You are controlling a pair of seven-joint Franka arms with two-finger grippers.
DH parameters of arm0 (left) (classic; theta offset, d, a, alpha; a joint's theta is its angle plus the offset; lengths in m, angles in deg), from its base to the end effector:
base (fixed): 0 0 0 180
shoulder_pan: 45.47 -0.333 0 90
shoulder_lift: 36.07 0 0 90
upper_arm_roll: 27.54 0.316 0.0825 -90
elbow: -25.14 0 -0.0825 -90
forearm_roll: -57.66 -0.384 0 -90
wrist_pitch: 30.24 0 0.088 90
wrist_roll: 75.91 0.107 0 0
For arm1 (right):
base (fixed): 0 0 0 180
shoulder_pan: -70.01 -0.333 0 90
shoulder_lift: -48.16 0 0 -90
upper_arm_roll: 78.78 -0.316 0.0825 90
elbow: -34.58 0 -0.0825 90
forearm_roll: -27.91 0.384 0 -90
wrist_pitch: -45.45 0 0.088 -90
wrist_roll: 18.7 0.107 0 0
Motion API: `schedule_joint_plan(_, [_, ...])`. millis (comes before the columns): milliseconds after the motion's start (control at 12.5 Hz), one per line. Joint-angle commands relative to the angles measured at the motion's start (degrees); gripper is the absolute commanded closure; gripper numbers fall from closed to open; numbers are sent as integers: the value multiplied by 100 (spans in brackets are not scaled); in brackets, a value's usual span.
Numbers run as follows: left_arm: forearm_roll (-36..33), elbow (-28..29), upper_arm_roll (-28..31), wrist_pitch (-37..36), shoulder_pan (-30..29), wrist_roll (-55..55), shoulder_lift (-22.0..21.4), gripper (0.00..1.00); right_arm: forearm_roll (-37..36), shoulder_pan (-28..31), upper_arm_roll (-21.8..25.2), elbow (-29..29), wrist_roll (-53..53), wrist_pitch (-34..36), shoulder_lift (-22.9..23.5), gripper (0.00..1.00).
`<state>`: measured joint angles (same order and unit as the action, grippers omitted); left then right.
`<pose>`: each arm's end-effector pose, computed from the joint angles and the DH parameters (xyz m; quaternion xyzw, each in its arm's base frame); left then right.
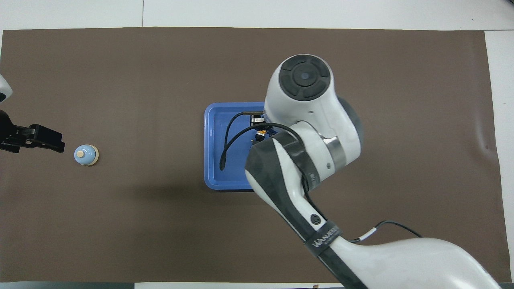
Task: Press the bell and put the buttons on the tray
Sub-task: 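Carry the green button over the tray and lower it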
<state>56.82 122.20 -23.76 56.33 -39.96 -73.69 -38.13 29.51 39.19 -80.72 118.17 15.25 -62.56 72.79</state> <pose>0.5320 -0.0139 0.5817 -0.9967 0.0346 0.0736 0.0058 0.5767 0.3693 0.4370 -0.9997 0.0162 0.0126 0.0160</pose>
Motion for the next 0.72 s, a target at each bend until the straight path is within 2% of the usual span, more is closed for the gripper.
schedule_joint_plan(0, [-109,-29,-18,-79,-15,-55,-40,0,69,-388,53,-651,138,-95,787,100])
schedule_joint_plan(159, [-109,-29,-18,-70,-15,-55,-40,0,43,-539,44,-521,156,-771,876,100])
schedule_joint_plan(319, [-109,-29,-18,-79,-15,-55,-40,0,-1,-696,53,-432,113,-1158,1077,100])
schedule_joint_plan(478, [-109,-29,-18,-70,-15,-55,-40,0,-71,-733,44,84,-19,-1843,1079,100])
schedule_joint_plan(638, [-109,-29,-18,-79,-15,-55,-40,0,-72,-733,44,279,-20,-1995,1061,100])
